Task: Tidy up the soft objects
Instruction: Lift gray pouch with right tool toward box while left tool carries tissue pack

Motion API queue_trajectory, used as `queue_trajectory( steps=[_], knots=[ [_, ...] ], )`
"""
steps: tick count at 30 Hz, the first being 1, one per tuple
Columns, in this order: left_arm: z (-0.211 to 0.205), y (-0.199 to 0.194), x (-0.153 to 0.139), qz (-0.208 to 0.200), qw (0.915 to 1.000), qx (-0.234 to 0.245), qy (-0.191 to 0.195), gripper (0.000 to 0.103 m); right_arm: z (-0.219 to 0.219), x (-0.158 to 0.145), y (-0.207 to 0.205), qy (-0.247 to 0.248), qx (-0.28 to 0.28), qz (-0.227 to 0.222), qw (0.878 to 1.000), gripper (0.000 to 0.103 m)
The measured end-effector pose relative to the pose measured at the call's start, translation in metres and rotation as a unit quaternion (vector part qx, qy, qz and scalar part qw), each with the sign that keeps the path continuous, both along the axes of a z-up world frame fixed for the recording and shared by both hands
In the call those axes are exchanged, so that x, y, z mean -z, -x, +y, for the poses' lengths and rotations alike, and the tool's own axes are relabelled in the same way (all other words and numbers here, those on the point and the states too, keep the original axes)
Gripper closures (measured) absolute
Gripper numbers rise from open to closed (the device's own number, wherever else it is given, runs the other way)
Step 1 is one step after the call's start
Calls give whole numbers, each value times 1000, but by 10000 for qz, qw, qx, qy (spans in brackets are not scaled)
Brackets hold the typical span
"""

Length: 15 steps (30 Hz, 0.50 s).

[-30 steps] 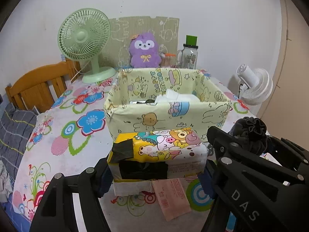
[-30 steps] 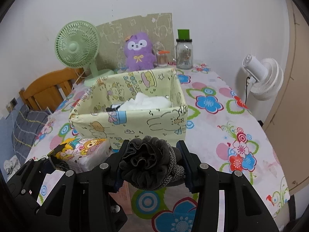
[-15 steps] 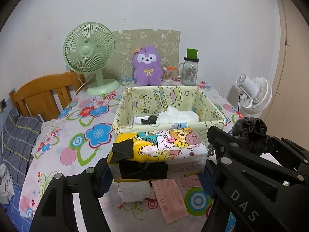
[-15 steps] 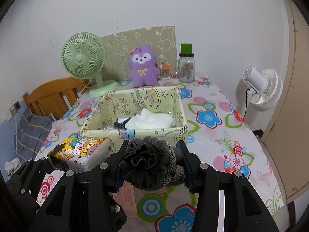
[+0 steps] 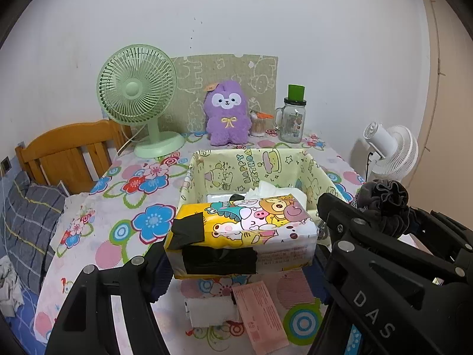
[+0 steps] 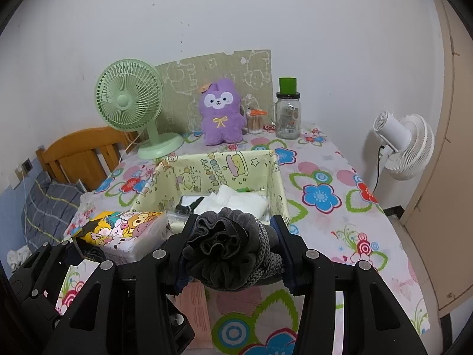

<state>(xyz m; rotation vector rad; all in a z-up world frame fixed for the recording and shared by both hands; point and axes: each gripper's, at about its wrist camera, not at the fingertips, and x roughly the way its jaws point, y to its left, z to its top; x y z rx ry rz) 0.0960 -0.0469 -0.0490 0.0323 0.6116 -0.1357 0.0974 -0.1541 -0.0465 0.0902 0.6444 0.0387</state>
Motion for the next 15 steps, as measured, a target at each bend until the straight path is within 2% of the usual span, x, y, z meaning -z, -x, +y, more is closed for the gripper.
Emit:
queue_trajectory(
  steps=[15],
  knots=[
    [0,-22,-4,-45,10000,-17,23,28,4,-5,-25,-28,-91,-66,9999,51]
  ],
)
